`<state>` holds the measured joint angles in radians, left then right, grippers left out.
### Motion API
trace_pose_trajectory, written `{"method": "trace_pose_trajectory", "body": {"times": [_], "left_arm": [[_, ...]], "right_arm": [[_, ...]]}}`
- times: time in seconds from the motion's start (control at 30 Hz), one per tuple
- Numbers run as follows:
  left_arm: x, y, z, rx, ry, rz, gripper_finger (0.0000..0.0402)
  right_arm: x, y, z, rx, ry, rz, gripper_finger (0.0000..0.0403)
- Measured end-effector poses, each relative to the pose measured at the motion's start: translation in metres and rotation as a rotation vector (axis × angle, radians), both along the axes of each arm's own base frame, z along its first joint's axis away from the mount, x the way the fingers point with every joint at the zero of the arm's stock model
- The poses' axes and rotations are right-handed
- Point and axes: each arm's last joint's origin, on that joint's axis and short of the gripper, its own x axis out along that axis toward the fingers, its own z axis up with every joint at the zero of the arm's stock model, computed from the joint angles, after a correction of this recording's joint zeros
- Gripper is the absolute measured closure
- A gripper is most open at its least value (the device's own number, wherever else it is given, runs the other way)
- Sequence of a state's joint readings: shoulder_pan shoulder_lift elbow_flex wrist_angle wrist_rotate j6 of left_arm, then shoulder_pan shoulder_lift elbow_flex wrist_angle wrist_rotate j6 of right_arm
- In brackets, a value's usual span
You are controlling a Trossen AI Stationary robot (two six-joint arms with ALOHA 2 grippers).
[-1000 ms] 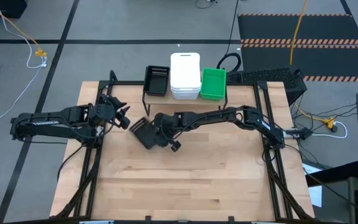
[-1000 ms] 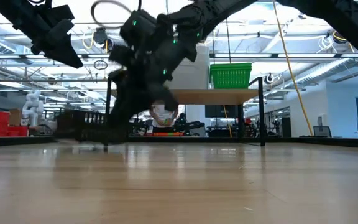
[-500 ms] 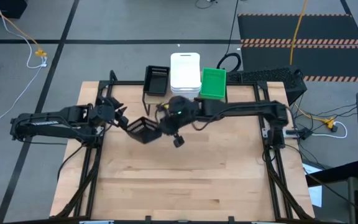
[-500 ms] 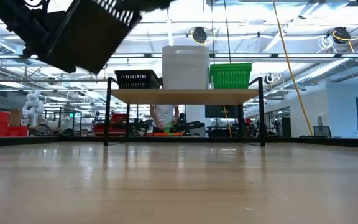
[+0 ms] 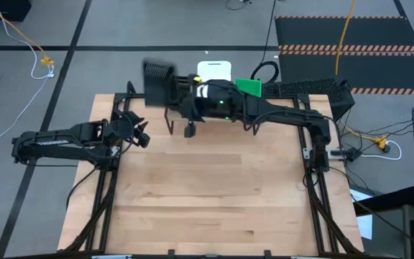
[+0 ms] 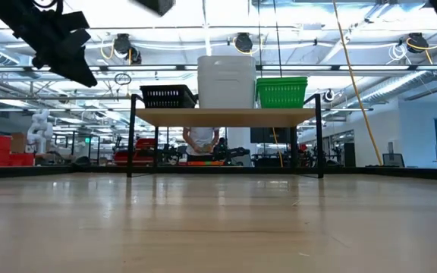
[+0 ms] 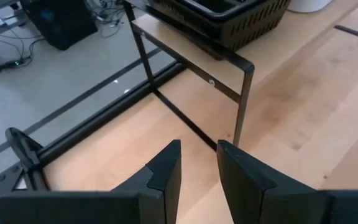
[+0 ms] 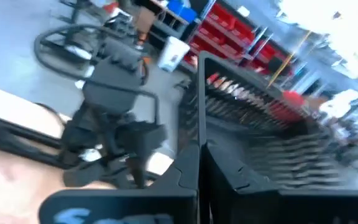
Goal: Stack baskets on shelf by color
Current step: Stack the black bin on top of the other black bins on the shelf
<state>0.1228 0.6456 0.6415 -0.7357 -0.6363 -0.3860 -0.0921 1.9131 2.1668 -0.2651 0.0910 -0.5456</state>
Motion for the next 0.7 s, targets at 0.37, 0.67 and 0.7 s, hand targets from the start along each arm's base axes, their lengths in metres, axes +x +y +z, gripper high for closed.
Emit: {"method": "trace_pose_trajectory", "body": {"times": [0.37,0.67,0.7], "left_arm": [[-0.003,0.007,0.000,0.017,0.028,0.040,0.0295],[-0.004,0.009,-0.001,0.022,0.055,0.052,0.0295],[-0.005,0.009,-0.001,0.021,0.058,0.052,0.0295]], "right_arm": [[0.044,-0.070,-0.078,0.090,0.233,-0.241,0.0402],[0.052,-0.072,-0.109,0.077,0.340,-0.289,0.0402],[0.051,-0.072,-0.110,0.073,0.343,-0.305,0.0402]]}}
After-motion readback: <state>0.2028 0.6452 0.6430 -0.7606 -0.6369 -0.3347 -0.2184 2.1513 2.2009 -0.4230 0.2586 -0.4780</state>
